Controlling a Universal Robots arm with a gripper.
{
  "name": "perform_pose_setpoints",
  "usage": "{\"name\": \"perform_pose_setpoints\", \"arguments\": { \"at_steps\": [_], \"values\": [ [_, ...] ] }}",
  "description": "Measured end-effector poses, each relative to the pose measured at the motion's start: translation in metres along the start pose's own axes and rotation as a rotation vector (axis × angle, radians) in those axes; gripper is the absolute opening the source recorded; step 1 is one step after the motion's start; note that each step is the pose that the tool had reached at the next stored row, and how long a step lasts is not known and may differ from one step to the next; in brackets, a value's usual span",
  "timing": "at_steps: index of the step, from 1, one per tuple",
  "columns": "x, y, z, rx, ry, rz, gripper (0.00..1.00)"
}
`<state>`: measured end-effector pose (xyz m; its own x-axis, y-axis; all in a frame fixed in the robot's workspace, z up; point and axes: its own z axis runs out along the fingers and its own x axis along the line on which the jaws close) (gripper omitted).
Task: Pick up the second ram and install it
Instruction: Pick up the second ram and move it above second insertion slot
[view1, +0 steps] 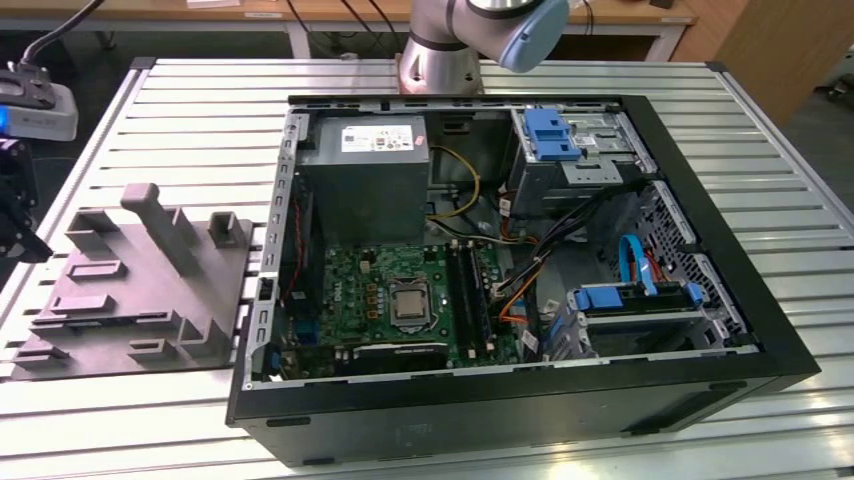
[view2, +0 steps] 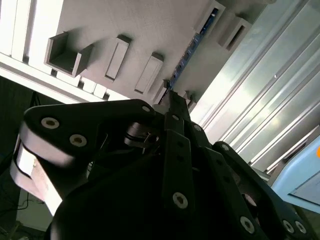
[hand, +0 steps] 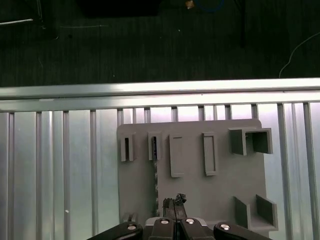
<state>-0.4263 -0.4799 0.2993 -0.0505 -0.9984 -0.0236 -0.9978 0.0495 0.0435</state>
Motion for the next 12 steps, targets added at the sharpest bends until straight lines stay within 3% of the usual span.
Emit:
{"name": "perform_pose_setpoints", "arguments": {
  "at_steps": [12],
  "values": [
    [0.0072,-0.0012,0.0209,0.0000,0.0000,-0.001,0.10]
  ]
}}
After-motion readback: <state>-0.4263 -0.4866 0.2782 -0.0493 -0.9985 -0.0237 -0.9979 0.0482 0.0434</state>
